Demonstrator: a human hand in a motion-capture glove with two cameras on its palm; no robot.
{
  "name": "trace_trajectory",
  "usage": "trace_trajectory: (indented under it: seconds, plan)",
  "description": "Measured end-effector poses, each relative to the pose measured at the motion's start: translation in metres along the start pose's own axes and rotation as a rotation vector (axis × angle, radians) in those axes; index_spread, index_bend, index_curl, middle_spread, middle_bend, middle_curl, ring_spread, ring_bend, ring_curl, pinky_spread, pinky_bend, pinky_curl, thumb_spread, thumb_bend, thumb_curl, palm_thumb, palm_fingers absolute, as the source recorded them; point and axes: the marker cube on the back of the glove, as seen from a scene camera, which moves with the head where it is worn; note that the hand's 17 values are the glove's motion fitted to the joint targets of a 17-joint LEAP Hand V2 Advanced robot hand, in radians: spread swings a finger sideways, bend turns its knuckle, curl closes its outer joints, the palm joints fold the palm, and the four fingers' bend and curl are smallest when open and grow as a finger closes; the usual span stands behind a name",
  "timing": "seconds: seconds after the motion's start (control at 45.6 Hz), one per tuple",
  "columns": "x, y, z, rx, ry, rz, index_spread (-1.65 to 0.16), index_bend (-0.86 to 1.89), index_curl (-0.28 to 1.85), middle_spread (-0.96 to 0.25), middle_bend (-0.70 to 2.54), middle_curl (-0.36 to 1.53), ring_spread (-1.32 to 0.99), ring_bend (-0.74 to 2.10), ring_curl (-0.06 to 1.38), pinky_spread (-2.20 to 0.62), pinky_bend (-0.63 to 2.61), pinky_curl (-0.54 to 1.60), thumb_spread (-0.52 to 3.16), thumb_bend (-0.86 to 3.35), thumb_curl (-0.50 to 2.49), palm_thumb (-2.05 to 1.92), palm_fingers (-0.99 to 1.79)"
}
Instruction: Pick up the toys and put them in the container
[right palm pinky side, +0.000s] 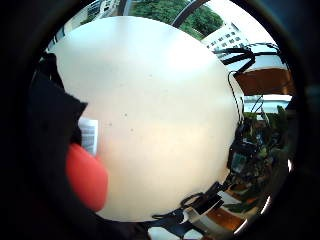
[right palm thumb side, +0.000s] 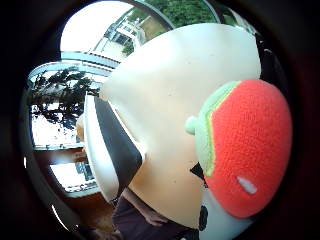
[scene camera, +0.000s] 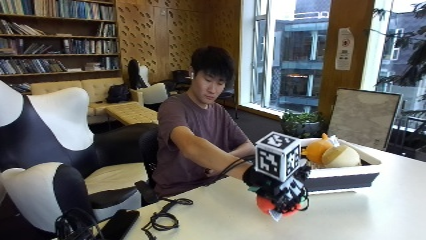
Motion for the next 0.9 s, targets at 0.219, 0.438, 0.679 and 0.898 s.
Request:
trace_trajectory:
  seconds: [0.219, 0.438, 0.679, 0.898]
  plan:
    - [-0.050, 0.019, -0.133, 0.078, 0.028, -0.054, -0.41, 0.52, 0.53, -0.35, 0.97, 0.56, -0.38, 1.12, 0.73, -0.32, 1.07, 0.47, 0.82, 0.13, 0.75, 0.66, 1.02]
    - [-0.126, 0.050, -0.225, 0.152, 0.069, -0.147, -0.46, 0.63, 0.67, -0.35, 1.10, 0.68, -0.43, 1.20, 0.79, -0.34, 1.15, 0.54, 0.68, 0.10, 0.83, 0.67, 0.90]
    - [-0.204, 0.066, -0.232, 0.144, 0.069, -0.253, -0.49, 0.69, 0.82, -0.34, 1.17, 0.78, -0.45, 1.29, 0.83, -0.35, 1.23, 0.59, 0.59, 0.08, 0.90, 0.68, 0.80]
    - [-0.268, 0.074, -0.196, 0.095, 0.193, -0.434, -0.50, 0.70, 0.94, -0.33, 1.20, 0.85, -0.46, 1.35, 0.85, -0.35, 1.29, 0.62, 0.55, 0.05, 0.95, 0.68, 0.73]
